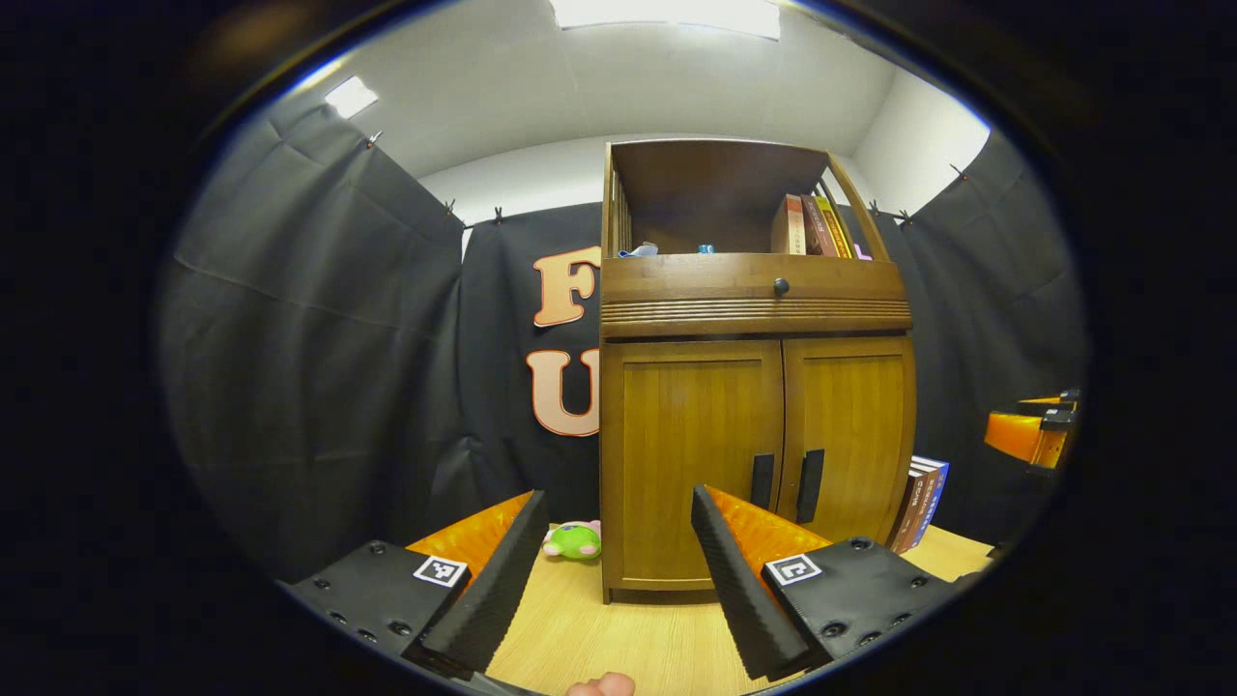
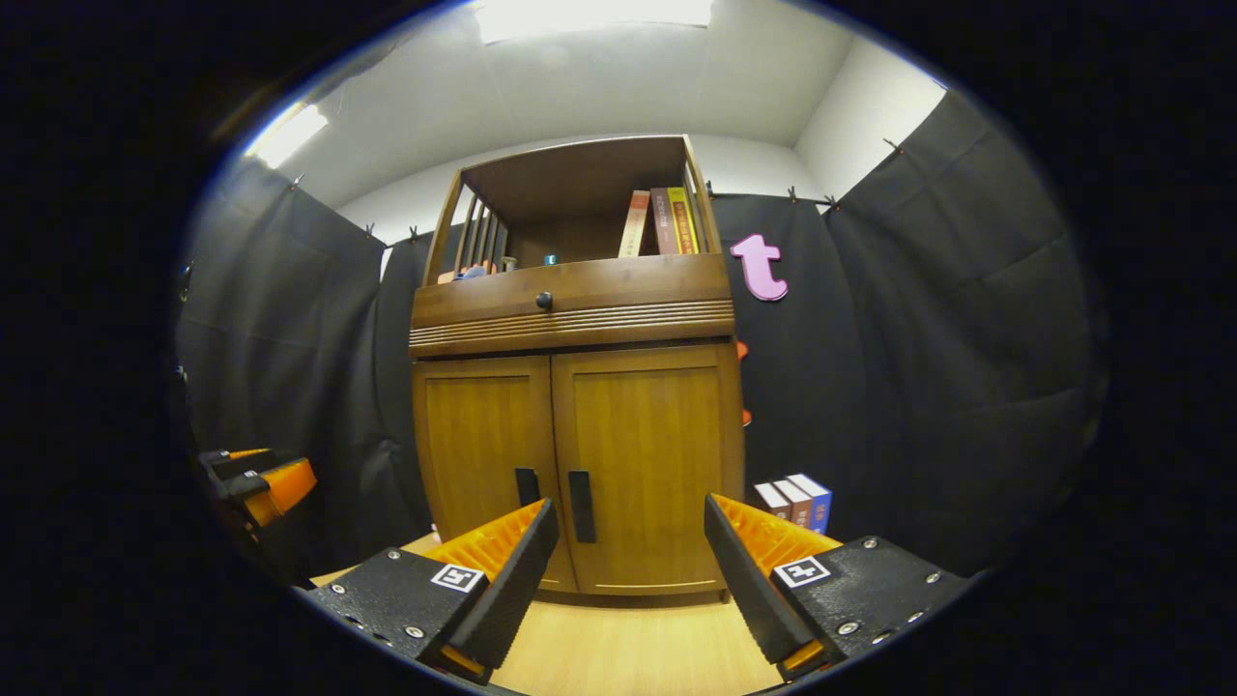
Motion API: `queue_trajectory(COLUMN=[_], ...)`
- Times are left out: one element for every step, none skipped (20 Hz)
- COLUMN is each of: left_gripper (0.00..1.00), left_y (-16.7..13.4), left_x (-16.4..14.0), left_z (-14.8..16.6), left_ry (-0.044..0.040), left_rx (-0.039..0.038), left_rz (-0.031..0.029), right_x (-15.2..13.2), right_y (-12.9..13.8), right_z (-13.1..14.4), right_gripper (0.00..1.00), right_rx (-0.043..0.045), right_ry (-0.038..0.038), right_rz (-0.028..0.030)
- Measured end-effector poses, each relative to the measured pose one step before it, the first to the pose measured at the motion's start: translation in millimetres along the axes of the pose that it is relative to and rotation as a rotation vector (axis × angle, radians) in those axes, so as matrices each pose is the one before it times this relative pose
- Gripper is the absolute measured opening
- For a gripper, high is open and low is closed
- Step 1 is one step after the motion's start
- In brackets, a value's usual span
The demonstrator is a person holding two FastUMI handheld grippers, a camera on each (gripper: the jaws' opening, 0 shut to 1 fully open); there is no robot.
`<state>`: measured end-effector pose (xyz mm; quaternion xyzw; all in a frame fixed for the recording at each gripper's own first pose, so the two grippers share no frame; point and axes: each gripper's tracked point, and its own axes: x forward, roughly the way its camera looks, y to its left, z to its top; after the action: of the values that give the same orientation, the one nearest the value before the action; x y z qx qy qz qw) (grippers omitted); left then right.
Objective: Open the right door of the double-door shoe cabinet with the right hand, and open the left door with the left hand.
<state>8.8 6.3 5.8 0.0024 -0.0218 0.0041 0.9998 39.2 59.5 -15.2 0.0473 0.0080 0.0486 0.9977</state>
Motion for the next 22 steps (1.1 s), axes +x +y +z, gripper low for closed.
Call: queue_trajectory(left_gripper=[0.96,0.96,0.97,0.97,0.97,0.97,0.95,0.96,0.95,0.95,0.95,0.96,0.96,0.97,0.97,0.96,0.96,0.96,0.96,0.96,0.96,0.96], left_y=[-0.12,1.19,1.50,2.98,1.15,1.89,1.15,3.04,2.26,1.41,2.05,1.04,2.18,2.64,1.62,2.57,2.09,0.63,0.79,2.40,2.11,3.13], left_x=[0.83,-0.71,0.73,1.29,1.07,-0.14,0.49,0.13,1.20,-0.24,-0.14,1.09,0.70,-0.22,-0.65,0.50,-0.69,0.30,0.26,1.26,1.63,3.60], left_z=[-0.10,-0.97,0.28,0.42,0.61,0.55,0.93,0.33,0.23,-0.49,-0.56,-1.29,1.36,-1.10,-0.33,-0.47,-1.09,-1.83,0.08,-1.61,-0.98,-0.08], left_ry=[-0.00099,-0.00150,-0.00423,-0.00080,-0.00403,-0.00380,-0.00073,-0.00142,-0.00131,0.00008,0.00153,0.00004,-0.00080,0.00016,0.00044,0.00113,0.00214,0.00203,0.00103,0.00137,0.00068,-0.00073], left_rx=[-0.00427,0.00029,0.00446,0.00517,0.00406,0.00277,0.00283,0.00259,0.00132,-0.00005,0.00108,0.00241,0.00350,0.00481,0.00593,0.00429,0.00530,0.00359,0.00109,-0.00240,-0.00605,-0.00783], left_rz=[-0.00237,-0.00078,0.00137,0.00329,0.00076,0.00325,0.00279,0.00381,0.00625,0.00380,0.00428,0.00377,0.00347,0.00223,0.00210,0.00296,0.00265,0.00335,0.00286,0.00509,0.00582,0.00594], right_x=[13.18,15.90,18.19,19.91,20.54,21.47,21.53,19.26,21.07,17.61,18.06,15.03,13.82,10.32,10.33,10.64,9.25,6.89,6.11,4.31,3.32,-1.71], right_y=[5.89,3.58,4.79,3.69,3.70,4.71,1.65,1.84,1.64,1.82,-1.22,-2.99,-3.50,-0.66,0.63,-0.33,-0.19,-1.87,-1.12,-0.57,0.13,-1.03], right_z=[-2.56,-3.80,-3.99,-6.94,-8.46,-9.12,-12.54,-13.05,-10.71,-7.58,-5.91,-8.87,-9.20,-5.93,-1.95,-2.15,-1.46,-1.12,0.56,-0.76,-1.15,0.48], right_gripper=[0.93,0.93,0.93,0.93,0.93,0.93,0.93,0.94,0.94,0.94,0.94,0.93,0.93,0.94,0.94,0.94,0.94,0.94,0.94,0.94,0.94,0.93], right_rx=[0.00605,0.00056,-0.00282,-0.00449,-0.00543,-0.00946,-0.00971,-0.00866,-0.00544,-0.00868,-0.01594,-0.01903,-0.01651,-0.01484,-0.01493,-0.01349,-0.01054,-0.00410,0.00489,0.01054,0.01025,0.00272], right_ry=[0.00255,0.00555,0.00214,0.00703,0.00600,0.00824,0.02046,0.02386,0.01987,0.00693,-0.00028,0.00855,0.01198,-0.00231,-0.00669,-0.00380,-0.00617,-0.00156,-0.00154,-0.00381,-0.00272,-0.00192], right_rz=[0.01935,0.01843,0.01471,0.00745,0.00941,0.00781,-0.00029,0.00107,0.00012,0.00046,-0.00861,-0.01555,-0.01813,-0.01447,-0.01008,-0.00949,-0.00810,-0.00863,-0.01044,-0.01040,-0.00378,-0.01028])
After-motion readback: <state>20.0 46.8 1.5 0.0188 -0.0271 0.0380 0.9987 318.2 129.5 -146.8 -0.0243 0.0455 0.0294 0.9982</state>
